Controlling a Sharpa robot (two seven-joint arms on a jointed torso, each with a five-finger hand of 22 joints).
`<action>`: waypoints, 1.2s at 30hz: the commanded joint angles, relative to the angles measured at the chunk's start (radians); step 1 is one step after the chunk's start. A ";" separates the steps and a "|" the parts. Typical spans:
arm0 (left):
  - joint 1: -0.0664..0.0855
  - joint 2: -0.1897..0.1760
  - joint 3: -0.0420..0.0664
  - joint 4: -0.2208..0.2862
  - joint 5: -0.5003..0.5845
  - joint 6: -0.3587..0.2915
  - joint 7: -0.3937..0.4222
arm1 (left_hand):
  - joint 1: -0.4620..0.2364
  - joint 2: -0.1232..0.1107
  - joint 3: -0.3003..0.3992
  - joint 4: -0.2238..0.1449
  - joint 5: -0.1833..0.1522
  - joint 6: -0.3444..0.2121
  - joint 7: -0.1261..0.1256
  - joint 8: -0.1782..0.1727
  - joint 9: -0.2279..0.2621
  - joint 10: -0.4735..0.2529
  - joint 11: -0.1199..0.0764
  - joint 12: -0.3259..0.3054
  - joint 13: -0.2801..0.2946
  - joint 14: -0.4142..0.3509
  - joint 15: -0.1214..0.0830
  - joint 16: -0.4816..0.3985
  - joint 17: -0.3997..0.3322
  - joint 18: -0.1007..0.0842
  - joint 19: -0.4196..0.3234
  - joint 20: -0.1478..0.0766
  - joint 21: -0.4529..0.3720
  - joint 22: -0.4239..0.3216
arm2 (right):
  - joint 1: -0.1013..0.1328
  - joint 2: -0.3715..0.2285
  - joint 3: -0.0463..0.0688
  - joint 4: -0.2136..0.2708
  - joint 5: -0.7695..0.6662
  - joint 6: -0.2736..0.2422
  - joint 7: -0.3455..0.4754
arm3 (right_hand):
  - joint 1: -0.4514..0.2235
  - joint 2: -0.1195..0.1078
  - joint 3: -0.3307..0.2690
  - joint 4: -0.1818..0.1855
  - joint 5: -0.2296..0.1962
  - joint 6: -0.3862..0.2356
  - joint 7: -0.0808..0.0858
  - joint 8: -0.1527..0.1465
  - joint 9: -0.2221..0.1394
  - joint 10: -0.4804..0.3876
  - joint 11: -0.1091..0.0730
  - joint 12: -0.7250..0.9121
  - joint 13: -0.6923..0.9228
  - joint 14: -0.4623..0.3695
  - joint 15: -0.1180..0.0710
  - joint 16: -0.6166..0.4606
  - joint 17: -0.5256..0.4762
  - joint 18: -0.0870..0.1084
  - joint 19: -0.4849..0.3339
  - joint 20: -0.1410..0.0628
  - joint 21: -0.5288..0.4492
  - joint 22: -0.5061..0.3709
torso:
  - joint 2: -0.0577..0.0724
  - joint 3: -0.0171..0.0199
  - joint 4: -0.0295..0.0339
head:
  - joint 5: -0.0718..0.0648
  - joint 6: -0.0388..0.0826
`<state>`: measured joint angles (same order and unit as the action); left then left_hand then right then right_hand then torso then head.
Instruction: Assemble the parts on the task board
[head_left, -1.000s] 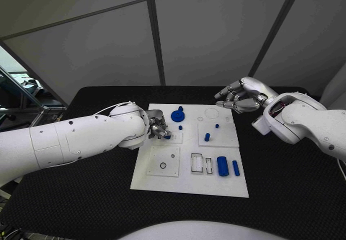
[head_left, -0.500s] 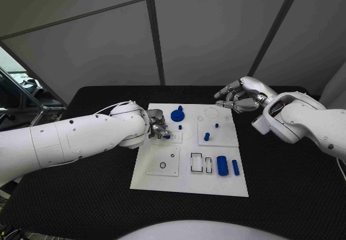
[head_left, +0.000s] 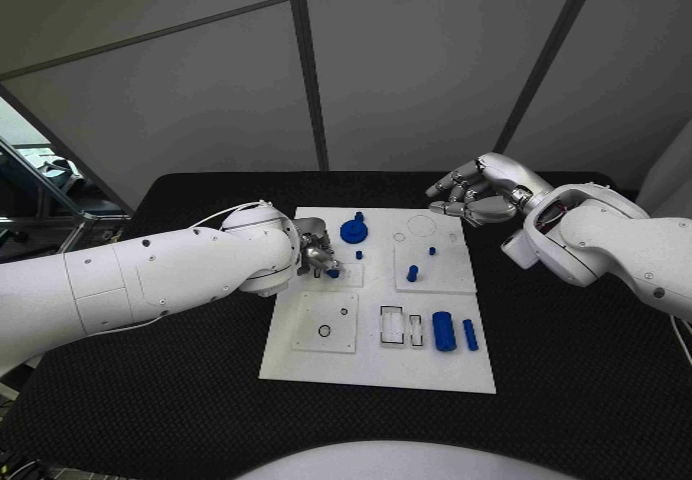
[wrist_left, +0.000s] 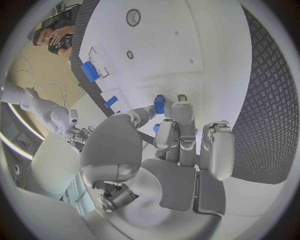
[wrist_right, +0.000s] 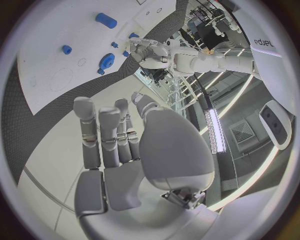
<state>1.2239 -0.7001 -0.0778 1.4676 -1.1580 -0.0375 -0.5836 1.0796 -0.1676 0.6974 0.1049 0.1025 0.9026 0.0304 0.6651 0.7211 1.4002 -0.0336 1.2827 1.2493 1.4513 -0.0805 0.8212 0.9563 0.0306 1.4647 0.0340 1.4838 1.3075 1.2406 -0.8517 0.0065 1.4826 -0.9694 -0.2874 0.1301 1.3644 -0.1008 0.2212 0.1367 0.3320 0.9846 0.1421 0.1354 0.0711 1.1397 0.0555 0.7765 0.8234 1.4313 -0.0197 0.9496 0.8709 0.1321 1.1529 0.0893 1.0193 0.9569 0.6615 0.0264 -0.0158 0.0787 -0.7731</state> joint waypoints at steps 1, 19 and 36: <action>-0.004 0.007 -0.003 0.000 0.013 0.018 -0.009 | -0.019 -0.001 -0.020 0.009 0.001 0.007 0.002 -0.003 0.000 0.006 -0.001 0.010 0.006 0.001 -0.005 -0.006 0.002 -0.004 0.048 -0.007 0.011 0.152 | 0.002 0.002 0.001 0.003 -0.002 0.001 0.010 | 0.004 0.004 0.004 0.004 0.005 0.002 0.005 -0.004 -0.001 -0.009 0.000 -0.005 -0.001 0.004 0.000 -0.003 -0.001 0.010 0.005 0.002 -0.006 -0.001 | 0.000 -0.0006 0.0001 | -0.002 0.000; -0.004 0.017 -0.003 -0.012 0.013 0.033 -0.019 | -0.053 0.004 -0.121 0.043 0.000 0.023 -0.001 -0.001 0.014 0.013 -0.003 0.023 0.019 0.002 -0.006 -0.007 0.004 -0.008 0.058 -0.009 0.023 0.172 | 0.002 0.001 0.001 0.005 0.004 -0.023 0.022 | 0.002 0.004 0.004 0.006 0.011 0.002 0.005 -0.004 -0.001 -0.011 0.000 -0.009 -0.006 0.004 0.000 -0.008 -0.004 0.011 0.003 0.002 -0.011 -0.005 | 0.000 0.0002 0.0008 | -0.003 -0.005; -0.004 0.004 0.000 -0.014 0.013 -0.006 -0.014 | -0.102 0.002 -0.386 0.147 -0.001 0.027 0.001 -0.011 0.034 0.013 -0.001 0.025 0.023 0.003 -0.005 -0.010 0.008 -0.008 0.058 -0.009 0.021 0.175 | 0.002 -0.002 0.001 0.005 0.005 -0.025 0.023 | -0.004 0.003 0.002 0.010 0.015 0.001 0.005 -0.005 -0.001 -0.019 0.001 -0.021 -0.018 0.002 0.001 -0.021 -0.014 0.012 -0.001 0.002 -0.022 -0.015 | -0.001 -0.0018 0.0016 | -0.008 -0.001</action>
<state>1.2192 -0.6956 -0.0786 1.4511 -1.1493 -0.0281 -0.5950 0.9843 -0.1658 0.3178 0.2492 0.1041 0.9223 0.0318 0.6561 0.7551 1.4068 -0.0339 1.3041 1.2711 1.4512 -0.0806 0.8172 0.9635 0.0307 1.4684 0.0304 1.5031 1.3075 1.2406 -0.8537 0.0066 1.4866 -0.9677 -0.3020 0.1400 1.3645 -0.1008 0.2239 0.1394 0.3408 0.9846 0.1422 0.1355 0.0711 1.1264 0.0566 0.7610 0.8065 1.4312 -0.0197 0.9315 0.8580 0.1322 1.1528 0.0894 1.0012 0.9432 0.6612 0.0255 -0.0146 0.0716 -0.7762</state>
